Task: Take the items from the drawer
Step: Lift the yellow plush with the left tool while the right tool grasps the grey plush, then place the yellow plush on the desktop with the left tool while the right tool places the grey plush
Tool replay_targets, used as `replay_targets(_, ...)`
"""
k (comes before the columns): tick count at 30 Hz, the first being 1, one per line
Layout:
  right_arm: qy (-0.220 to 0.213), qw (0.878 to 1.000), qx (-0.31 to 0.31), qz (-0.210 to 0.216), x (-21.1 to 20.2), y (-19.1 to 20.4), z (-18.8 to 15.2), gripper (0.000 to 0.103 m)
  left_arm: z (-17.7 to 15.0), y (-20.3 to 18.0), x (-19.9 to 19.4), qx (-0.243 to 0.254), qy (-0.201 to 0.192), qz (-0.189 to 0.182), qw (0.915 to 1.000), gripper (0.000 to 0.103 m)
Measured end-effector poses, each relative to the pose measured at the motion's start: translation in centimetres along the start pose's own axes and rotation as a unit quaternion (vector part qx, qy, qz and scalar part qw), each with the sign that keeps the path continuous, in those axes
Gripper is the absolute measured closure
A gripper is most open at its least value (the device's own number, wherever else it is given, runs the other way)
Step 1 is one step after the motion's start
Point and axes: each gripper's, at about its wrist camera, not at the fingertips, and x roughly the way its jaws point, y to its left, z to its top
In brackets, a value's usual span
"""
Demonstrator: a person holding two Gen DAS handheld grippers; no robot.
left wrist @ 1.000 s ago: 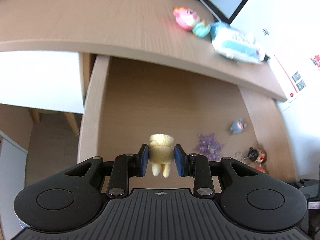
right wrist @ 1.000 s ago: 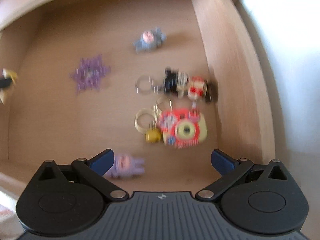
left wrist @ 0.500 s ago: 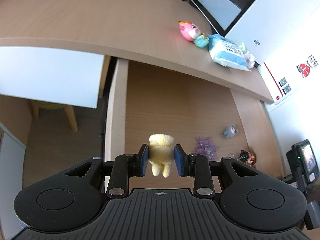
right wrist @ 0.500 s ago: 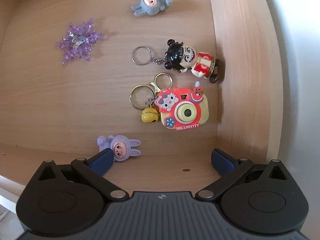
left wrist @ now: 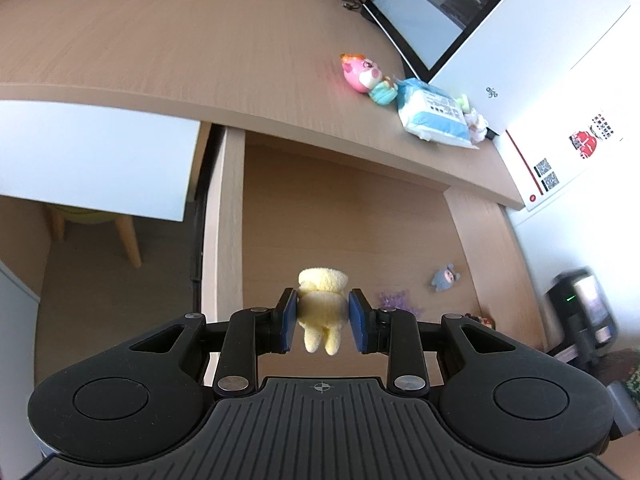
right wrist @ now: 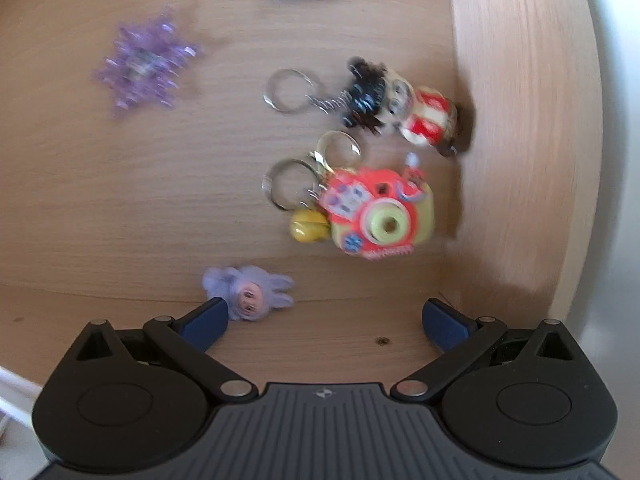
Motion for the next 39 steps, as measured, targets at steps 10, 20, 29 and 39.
replay_targets(10, -0.262, 0.963, 0.054, 0.018, -3.6, 0.7, 4.9, 0.012, -0.2, -0.6, 0.1, 0.023, 0.035, 0.015, 0.999, 0.072)
replay_targets(20, -0.272, 0.951, 0.114, 0.097, -5.2, -0.8, 6.8, 0.079, -0.6, -2.6, 0.6, 0.071, 0.062, 0.014, 0.9955, 0.072)
replay_targets(29, -0.342, 0.928, 0.088, 0.121, -10.3, -1.1, -2.4, 0.084, 2.9, -7.4, 1.4, 0.124, 0.024, -0.011, 0.9919, 0.072)
replay_targets(39, -0.336, 0.931, 0.078, 0.122, -7.1, -2.0, -2.5, 0.056, 4.0, -9.8, 4.2, 0.116, 0.045, -0.017, 0.9921, 0.072)
